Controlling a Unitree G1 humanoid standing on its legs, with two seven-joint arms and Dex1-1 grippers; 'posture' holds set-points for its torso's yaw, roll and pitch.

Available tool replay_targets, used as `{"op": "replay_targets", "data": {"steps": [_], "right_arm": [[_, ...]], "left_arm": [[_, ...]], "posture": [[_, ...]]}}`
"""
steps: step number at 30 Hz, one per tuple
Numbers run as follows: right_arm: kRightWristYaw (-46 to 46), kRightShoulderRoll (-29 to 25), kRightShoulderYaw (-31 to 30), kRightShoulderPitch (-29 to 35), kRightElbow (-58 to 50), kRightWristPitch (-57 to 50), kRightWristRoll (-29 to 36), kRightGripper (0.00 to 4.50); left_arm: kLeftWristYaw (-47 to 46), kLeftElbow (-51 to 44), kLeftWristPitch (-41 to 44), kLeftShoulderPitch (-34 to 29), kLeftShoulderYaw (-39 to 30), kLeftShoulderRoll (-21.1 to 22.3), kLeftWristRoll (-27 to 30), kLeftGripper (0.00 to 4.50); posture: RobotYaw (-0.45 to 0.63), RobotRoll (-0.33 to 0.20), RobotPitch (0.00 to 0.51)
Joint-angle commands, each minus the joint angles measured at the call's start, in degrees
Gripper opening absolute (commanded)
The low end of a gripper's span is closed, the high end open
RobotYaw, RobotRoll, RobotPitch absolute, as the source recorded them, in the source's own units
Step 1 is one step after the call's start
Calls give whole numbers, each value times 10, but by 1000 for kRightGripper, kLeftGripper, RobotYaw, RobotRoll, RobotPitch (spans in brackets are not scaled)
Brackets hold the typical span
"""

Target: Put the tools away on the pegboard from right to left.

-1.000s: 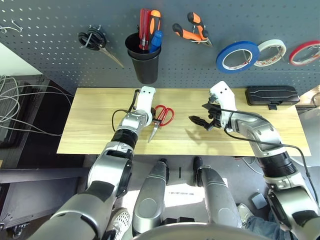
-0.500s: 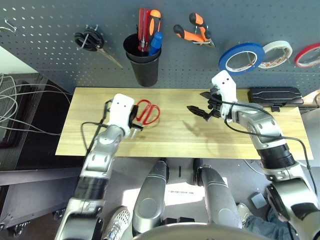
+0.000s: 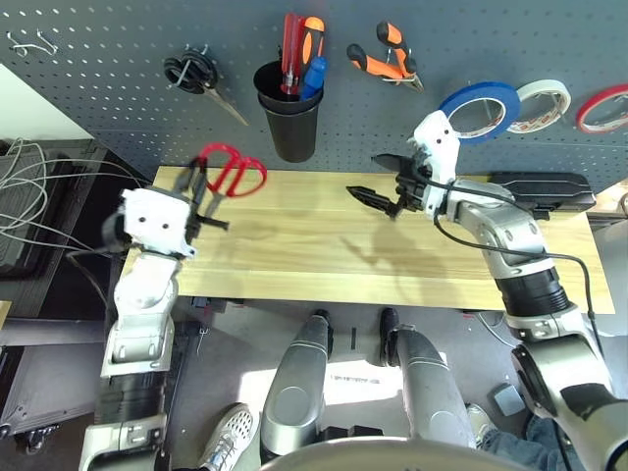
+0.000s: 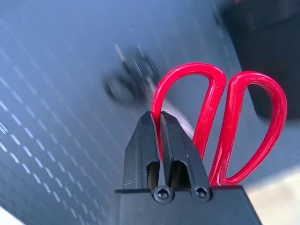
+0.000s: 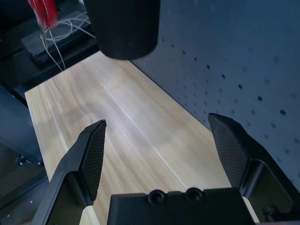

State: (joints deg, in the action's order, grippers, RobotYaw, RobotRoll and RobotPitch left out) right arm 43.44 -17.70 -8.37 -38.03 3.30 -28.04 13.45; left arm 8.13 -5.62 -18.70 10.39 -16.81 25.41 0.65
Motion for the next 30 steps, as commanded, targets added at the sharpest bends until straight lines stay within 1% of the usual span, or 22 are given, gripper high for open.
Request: {"op": "replay_targets", "data": {"steps": [1,6,13,18,22,26,29,30], "right_arm": [[5,4,2,1,-6,9,9,4500],[4,5,2,2,-3,14,8,4500],[0,7,4,2,-1,18,6,4500],[-5,10,6,2,1,20,5,4500],[-20,14,12,3,4,23,2,4500],[-60,37,38,10,19,25,10,4500],[-69,47,50,28,39,56,6,4500],[-69,49,51,32,43,64,5,4500]], "left_arm": [[-21,1,0,15,-28,-2,13,33],[-22,12,7,40,-32,3,16,33],[-36,49,68,69,-35,11,10,33],[-40,83,131,86,-36,15,17,33],[-42,107,152,100,-31,20,10,33],[-30,130,155,113,-16,24,9,1242],[2,142,153,111,11,23,11,2145],[8,144,154,110,17,23,11,2529]], "posture": [[169,0,354],[167,0,350],[162,0,342],[160,0,338],[156,0,338],[155,0,336],[155,0,338],[154,0,338]]}}
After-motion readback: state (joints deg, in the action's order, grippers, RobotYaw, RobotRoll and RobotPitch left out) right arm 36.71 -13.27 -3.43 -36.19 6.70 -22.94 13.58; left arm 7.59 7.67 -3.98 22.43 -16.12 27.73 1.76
